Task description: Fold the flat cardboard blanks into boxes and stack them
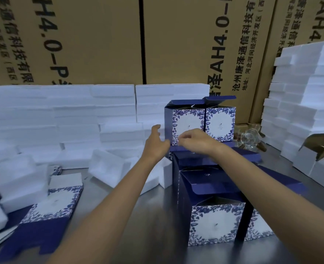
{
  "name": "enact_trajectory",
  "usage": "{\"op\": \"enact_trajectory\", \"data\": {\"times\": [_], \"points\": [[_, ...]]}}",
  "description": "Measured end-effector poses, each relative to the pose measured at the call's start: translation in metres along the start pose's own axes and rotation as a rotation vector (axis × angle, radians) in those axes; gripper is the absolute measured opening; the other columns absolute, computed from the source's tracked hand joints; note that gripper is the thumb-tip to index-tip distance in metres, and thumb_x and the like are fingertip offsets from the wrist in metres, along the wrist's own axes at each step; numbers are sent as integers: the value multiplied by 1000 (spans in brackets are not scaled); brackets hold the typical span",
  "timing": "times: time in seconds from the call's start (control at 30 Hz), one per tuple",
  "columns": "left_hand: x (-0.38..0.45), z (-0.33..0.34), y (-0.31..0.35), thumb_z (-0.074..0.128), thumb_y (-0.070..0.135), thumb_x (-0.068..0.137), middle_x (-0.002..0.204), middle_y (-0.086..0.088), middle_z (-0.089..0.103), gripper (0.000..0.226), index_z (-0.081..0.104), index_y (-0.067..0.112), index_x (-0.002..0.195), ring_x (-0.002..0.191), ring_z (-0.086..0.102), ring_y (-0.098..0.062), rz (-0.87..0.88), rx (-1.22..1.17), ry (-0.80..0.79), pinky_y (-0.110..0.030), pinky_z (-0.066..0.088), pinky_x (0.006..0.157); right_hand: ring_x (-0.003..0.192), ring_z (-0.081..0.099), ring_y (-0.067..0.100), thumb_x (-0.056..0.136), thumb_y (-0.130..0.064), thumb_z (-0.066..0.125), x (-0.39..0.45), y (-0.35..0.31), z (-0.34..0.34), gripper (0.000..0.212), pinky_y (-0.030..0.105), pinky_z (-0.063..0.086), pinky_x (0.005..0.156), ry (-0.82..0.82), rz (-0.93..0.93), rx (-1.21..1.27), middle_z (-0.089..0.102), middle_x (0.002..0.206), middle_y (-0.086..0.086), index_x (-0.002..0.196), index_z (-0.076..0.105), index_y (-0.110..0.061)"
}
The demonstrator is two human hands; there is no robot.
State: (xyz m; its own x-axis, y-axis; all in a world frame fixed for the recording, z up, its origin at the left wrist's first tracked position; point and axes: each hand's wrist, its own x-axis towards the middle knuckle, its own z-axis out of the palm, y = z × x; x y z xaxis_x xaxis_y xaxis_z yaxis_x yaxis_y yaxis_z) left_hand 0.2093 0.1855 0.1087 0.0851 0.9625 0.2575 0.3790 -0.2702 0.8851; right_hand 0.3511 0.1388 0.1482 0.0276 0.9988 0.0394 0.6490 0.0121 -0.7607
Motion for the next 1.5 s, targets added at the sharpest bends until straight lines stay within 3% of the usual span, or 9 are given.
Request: {"op": "enact_trajectory", "data": {"times": [0.07,0.1,0.17,0.27,0.53,0.8,0.9,1.2,1.5], "points": [[-21,-14,-2,51,11,98,148,-13,43,58,29,23,150,127,50,-27,7,-10,-4,-27,40,88,120,54,41,96,-9,49,-16,-21,17,28,34,47,78,-56,-10,-9,55,121,37,97,63,15],[-33,-22,-5,49,9,98,146,-13,44,56,31,23,149,126,50,-27,7,-15,-3,-27,40,87,88,30,12,95,-8,48,-26,-31,28,26,32,39,72,-74,-15,-14,36,88,-1,87,61,13],[-57,-42,-14,45,6,97,141,-11,48,54,35,23,147,119,53,-25,-6,-21,19,-24,41,80,75,36,27,93,-5,43,-40,-49,54,19,33,21,77,-117,-38,-36,38,75,13,77,52,-3],[-96,-78,-44,46,7,95,133,-8,53,49,41,23,141,106,55,-22,-67,0,118,-24,40,70,89,52,49,94,-7,43,-58,-58,103,31,47,52,80,-200,-43,-41,58,96,35,102,63,15],[-186,-160,-167,60,58,84,162,-16,15,86,22,22,152,149,13,-39,-466,816,266,-57,14,117,139,49,24,96,-6,45,-97,-33,253,43,30,36,114,-357,-78,-53,56,148,11,137,60,-2],[-190,-187,-191,56,74,79,162,-12,20,97,20,24,154,144,23,-39,-519,764,338,-49,21,115,142,37,27,105,-27,38,-95,-43,327,27,38,28,115,-247,-107,-120,56,138,7,97,62,-20],[-191,-188,-186,59,65,83,161,-10,23,89,22,24,153,146,22,-36,-521,678,376,-49,20,115,152,25,19,107,-31,31,-86,-54,337,43,39,12,125,-254,-114,-86,41,159,1,141,55,-20],[-193,-188,-156,55,56,88,153,-10,37,71,37,20,146,139,34,-34,-476,419,571,-48,21,117,73,58,8,96,-28,62,-73,-96,336,17,20,45,65,-182,151,773,61,86,-5,110,61,-18],[-203,-175,-134,51,56,88,146,-1,44,57,50,25,135,136,36,-28,-291,499,638,-48,19,115,95,62,25,97,4,49,-65,-118,301,23,35,53,80,-276,208,949,69,120,20,108,63,-11]]}}
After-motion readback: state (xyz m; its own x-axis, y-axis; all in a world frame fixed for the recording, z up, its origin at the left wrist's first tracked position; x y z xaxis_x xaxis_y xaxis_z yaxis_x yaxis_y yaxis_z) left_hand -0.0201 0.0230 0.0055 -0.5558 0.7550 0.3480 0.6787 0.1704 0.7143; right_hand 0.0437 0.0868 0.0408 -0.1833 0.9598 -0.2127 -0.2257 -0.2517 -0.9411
